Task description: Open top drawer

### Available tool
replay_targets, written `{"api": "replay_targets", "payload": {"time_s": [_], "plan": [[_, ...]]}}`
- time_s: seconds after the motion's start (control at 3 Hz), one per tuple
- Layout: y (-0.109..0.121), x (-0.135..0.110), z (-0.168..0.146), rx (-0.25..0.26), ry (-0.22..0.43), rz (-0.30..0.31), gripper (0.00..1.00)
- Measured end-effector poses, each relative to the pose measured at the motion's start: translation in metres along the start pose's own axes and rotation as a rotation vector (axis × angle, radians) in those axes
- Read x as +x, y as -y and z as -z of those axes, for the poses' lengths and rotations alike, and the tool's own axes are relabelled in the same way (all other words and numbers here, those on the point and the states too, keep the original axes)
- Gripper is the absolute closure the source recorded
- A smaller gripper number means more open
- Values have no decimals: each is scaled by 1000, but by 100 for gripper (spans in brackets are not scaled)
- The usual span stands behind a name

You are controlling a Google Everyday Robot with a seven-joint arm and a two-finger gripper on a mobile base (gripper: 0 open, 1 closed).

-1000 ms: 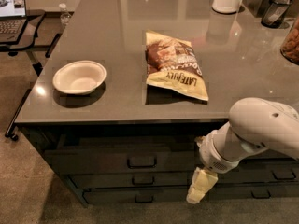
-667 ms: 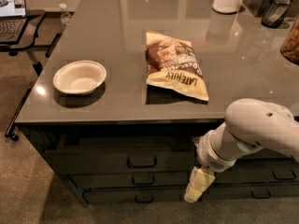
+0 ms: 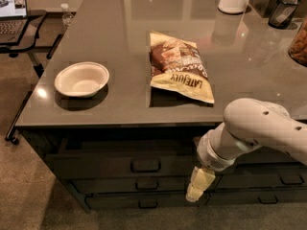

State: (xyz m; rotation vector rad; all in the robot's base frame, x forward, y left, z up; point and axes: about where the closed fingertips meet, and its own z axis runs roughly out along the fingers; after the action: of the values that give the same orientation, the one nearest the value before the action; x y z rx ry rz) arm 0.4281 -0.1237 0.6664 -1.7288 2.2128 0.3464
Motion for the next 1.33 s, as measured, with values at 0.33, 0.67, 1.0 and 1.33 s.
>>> {"api": "replay_targets", "payload": {"time_s": [0.33,0.67,1.0,1.33], "plan": [[0,0,-9,-14,-8,9,0],[-19,13,-19,-75,-58,-12,0],[-18,12,-17,-75,-59,-12,0],[-52,31,14,-122,-109,-64,0]]}}
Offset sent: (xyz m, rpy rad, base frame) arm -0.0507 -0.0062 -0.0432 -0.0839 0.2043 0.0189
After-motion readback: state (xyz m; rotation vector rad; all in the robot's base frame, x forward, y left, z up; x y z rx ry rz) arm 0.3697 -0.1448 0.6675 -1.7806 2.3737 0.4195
